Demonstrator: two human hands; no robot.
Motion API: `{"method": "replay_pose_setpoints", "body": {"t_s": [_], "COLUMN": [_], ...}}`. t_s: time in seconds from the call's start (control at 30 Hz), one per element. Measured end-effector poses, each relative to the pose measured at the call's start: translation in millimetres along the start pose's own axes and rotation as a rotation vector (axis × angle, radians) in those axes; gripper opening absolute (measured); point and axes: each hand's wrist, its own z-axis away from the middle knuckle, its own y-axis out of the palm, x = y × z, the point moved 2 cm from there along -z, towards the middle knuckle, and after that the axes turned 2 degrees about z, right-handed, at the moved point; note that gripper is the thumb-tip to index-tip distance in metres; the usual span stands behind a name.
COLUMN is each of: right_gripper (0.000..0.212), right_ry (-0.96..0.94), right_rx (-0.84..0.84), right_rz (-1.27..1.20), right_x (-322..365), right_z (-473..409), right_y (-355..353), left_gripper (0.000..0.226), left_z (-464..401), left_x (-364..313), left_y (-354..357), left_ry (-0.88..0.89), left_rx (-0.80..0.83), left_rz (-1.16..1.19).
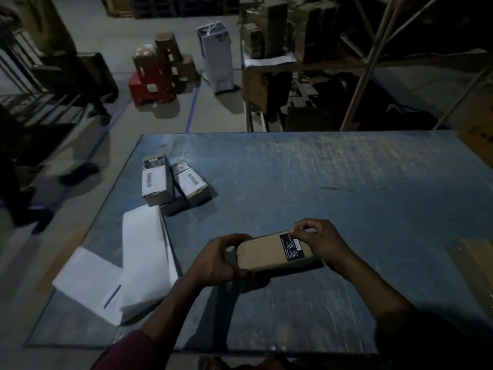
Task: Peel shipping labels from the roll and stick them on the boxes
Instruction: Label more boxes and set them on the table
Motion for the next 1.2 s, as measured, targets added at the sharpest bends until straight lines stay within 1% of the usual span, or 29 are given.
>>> {"method": "replay_pose_setpoints", "body": {"t_s": [0.07,0.17,0.27,0.33,0.43,0.5,0.53,0.57,0.6,0.67,0.73,0.8,0.87,0.93,0.97,1.0,1.07,1.1,1.13,1.17,1.2], "right_gripper": [0.006,0.01,0.008,0.008,0.008,0.004,0.007,0.012,0.018,0.02,0.017,0.016,0.017,0.016,0.017,0.018,0.021,0.022,0.027,0.035,0.043], "right_ry": [0.004,0.003,0.0,0.005,0.019,0.016,-0.005,-0.049,-0.09,-0.138,-0.204,-0.344,-0.46,-0.556,-0.612,-0.665,-0.732,-0.741,-0.732,-0.711,-0.707], "right_rx": [0.007,-0.006,-0.017,-0.019,0.004,-0.002,-0.038,-0.084,-0.115,-0.115,-0.064,-0.022,0.064,0.19,0.255,0.32,0.443,0.52,0.613,0.714,0.803], "right_rz": [0.062,0.158,0.255,0.307,0.358,0.406,0.435,0.467,0.491,0.5,0.495,0.519,0.489,0.439,0.429,0.429,0.48,0.547,0.637,0.744,0.865], "right_x": [-0.8,-3.6,-9.0,-11.4,-12.0,-7.1,-4.0,1.0,9.7,35.6,61.9,84.2,103.4,123.5,135.3,146.8,169.4,178.0,186.9,195.1,201.7], "right_z": [-3.6,-6.1,-6.0,-6.6,-8.4,-7.6,-7.3,-7.1,-7.0,-5.6,-5.8,-5.4,-5.2,-2.3,0.3,3.0,7.4,7.3,7.2,6.6,5.6], "right_y": [12.1,25.6,33.2,35.3,37.5,39.2,39.2,40.0,43.8,59.3,85.5,119.2,157.4,198.0,218.2,238.3,275.3,293.4,310.0,325.0,337.8], "left_gripper": [0.074,0.066,0.065,0.071,0.092,0.101,0.101,0.097,0.088,0.066,0.046,0.028,0.018,0.016,0.02,0.029,0.06,0.074,0.082,0.087,0.086], "left_z": [2.0,1.5,0.5,0.5,-0.7,2.3,6.5,11.7,17.3,32.5,52.4,78.3,108.8,142.6,159.3,174.6,200.4,209.4,215.4,218.4,218.9], "left_x": [5.9,9.7,19.4,25.3,37.5,37.6,31.8,23.3,19.0,8.7,8.0,21.2,46.9,78.8,97.2,113.1,139.7,149.9,156.1,159.3,160.6], "left_y": [-5.6,-10.9,-9.9,-6.8,-2.8,-6.3,-11.2,-18.8,-28.3,-53.2,-82.7,-112.6,-137.4,-153.7,-158.6,-161.4,-161.5,-159.6,-156.7,-153.6,-150.4], "left_ry": [0.001,-0.006,-0.005,-0.025,-0.062,-0.08,-0.096,-0.108,-0.114,-0.099,-0.088,-0.126,-0.231,-0.395,-0.494,-0.603,-0.809,-0.876,-0.918,-0.949,-0.982], "left_rx": [-0.001,0.011,0.021,0.043,0.076,0.076,0.076,0.064,0.02,-0.131,-0.333,-0.542,-0.717,-0.854,-0.896,-0.914,-0.896,-0.879,-0.86,-0.837,-0.815], "left_rz": [-0.031,-0.034,-0.035,-0.043,-0.106,-0.072,-0.038,0.006,0.047,0.102,0.165,0.248,0.256,0.244,0.252,0.262,0.267,0.26,0.247,0.221,0.188]}}
